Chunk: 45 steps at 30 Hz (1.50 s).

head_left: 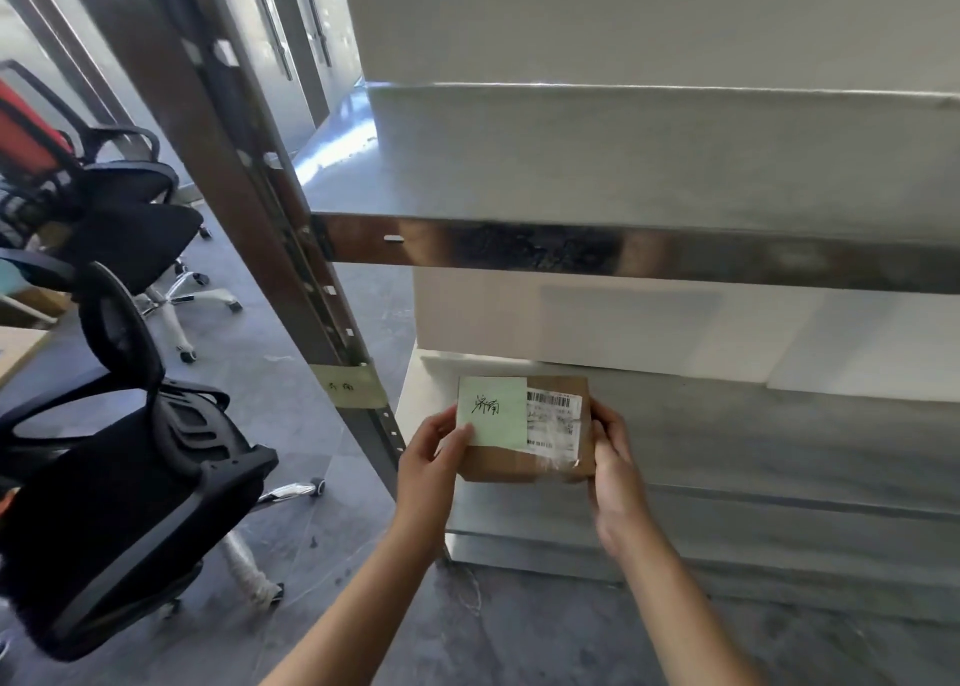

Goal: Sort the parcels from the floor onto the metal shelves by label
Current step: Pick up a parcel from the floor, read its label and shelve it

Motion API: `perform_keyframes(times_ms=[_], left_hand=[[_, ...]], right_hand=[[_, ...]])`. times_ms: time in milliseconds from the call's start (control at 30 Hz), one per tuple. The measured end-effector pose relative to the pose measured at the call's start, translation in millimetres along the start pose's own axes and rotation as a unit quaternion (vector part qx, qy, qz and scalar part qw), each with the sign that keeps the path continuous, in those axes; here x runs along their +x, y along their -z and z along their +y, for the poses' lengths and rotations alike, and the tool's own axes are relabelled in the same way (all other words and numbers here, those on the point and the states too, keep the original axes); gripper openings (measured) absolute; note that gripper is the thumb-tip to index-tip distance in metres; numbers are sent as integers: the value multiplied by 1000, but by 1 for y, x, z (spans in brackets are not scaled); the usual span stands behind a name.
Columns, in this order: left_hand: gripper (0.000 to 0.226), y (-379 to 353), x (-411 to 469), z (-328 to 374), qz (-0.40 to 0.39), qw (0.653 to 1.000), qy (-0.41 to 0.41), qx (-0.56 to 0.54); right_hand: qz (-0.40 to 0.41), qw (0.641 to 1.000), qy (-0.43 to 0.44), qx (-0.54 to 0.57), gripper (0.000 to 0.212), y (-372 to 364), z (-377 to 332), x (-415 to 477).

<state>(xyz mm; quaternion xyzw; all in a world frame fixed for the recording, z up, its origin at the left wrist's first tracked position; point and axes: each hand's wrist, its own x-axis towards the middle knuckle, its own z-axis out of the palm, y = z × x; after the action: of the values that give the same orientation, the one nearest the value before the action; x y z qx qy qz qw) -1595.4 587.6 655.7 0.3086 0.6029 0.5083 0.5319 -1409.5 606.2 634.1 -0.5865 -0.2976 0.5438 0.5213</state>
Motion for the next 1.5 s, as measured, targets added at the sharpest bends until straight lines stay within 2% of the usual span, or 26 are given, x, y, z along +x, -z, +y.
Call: perform_keyframes(times_ms=[500,733,933,1167,1300,1500], left_hand=[[32,-23,53,-12,29,999,36,8],[31,-25,60,-17,11,999,40,12],[32,-26,61,-23,-11,999,1,37],[40,-18,60,-25,-62,992,-36,103],[46,-18,60,-17,-62,986,-64,141],[50,-20,61,-3,-46,986,-52,149]], right_hand=[[18,998,-55,3,30,-12,19,56],[35,997,-72,10,32,-17,25,66],[61,997,-50,-17,28,-24,22,66],[82,991,-50,-93,35,-20,17,67],[94,986,-37,-132,39,-20,12,59],[110,981,6,-158,42,-17,0,34]])
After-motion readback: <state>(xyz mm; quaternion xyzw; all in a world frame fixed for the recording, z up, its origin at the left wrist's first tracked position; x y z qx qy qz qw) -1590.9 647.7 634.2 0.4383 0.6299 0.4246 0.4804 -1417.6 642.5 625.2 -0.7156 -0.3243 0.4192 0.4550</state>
